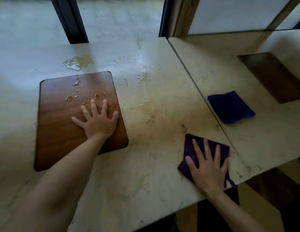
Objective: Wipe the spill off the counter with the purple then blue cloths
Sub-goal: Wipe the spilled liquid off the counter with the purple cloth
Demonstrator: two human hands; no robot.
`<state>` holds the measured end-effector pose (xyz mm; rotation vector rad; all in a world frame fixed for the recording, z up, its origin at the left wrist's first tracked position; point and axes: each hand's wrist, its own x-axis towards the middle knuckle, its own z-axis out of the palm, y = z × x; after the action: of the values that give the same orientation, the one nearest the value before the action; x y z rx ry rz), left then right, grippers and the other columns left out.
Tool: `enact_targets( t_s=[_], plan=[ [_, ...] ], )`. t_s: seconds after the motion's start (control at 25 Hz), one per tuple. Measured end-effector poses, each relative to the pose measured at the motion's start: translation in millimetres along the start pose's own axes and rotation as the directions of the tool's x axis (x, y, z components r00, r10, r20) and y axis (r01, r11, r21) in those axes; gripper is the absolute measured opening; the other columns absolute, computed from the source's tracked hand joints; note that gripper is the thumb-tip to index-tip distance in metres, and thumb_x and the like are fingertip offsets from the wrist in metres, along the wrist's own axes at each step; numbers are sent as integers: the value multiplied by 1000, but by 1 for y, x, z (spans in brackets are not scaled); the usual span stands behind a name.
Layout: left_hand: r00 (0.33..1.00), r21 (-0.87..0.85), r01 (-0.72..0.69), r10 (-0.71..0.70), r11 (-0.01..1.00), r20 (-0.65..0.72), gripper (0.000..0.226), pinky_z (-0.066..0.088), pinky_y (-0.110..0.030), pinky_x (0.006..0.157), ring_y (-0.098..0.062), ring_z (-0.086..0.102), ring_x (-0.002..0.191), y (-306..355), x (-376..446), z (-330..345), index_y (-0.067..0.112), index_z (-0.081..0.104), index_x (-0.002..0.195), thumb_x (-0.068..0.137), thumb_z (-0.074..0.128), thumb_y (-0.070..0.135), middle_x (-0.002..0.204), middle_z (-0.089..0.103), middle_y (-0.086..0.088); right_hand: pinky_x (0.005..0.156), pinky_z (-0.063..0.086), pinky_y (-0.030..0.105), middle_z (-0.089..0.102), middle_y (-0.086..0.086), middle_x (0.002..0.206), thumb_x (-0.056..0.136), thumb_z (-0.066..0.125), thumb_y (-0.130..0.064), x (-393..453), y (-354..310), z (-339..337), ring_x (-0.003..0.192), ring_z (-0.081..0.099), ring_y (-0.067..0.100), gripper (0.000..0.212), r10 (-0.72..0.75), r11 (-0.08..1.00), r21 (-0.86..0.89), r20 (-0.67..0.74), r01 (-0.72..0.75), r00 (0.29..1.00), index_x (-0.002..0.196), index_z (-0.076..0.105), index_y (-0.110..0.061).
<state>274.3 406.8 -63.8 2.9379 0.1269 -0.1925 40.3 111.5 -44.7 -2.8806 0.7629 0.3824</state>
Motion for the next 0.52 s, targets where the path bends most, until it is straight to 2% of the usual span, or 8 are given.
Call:
enact_targets(
  t_s=[0.12, 0.2, 0.28, 0.4, 0.52],
  plan=[
    [1000, -12, -1, 1, 1000, 3, 71, 1, -78, 107, -40, -2, 149, 2, -1, -1, 44, 11, 153, 89, 17, 75, 166, 2, -3, 116, -1, 65, -23, -7, 163, 81, -15, -76, -50, -49, 18, 149, -19, 33, 70, 239, 966, 94, 45, -242, 970, 145, -28, -49],
    [1000, -9, -25, 25, 1000, 1, 71, 6, -78, 106, -38, 3, 149, -4, 3, -7, 44, 16, 152, 89, 21, 75, 165, 7, -3, 114, -3, 68, -28, -6, 160, 79, -18, -74, -51, -94, 24, 148, -23, 36, 73, 273, 949, 146, 68, -281, 960, 145, -28, -47],
    [990, 29, -135, 136, 990, -36, 71, 9, -79, 105, -37, 10, 148, -19, 7, -13, 45, 22, 150, 87, 23, 77, 162, 16, -4, 112, -5, 70, -25, -4, 160, 79, -12, -75, -28, -126, 23, 147, -24, 38, 76, 222, 961, 158, 54, -228, 974, 148, -23, -46],
    [948, 169, -309, 318, 936, -28, 74, 14, -82, 101, -38, 18, 146, -50, 14, -19, 47, 25, 149, 84, 17, 81, 160, 24, -3, 110, -9, 73, -22, -3, 163, 81, -5, -75, 47, -159, 14, 147, -23, 39, 76, 41, 995, 88, -39, -37, 998, 150, -21, -45],
    [945, 177, -322, 327, 930, 5, 73, 16, -81, 101, -39, 17, 147, -55, 14, -18, 48, 21, 151, 85, 19, 81, 162, 20, -2, 109, -4, 76, -2, 1, 167, 86, 11, -74, 140, -197, -7, 149, -10, 42, 77, -26, 993, 113, -100, 37, 995, 155, 0, -43]
  ],
)
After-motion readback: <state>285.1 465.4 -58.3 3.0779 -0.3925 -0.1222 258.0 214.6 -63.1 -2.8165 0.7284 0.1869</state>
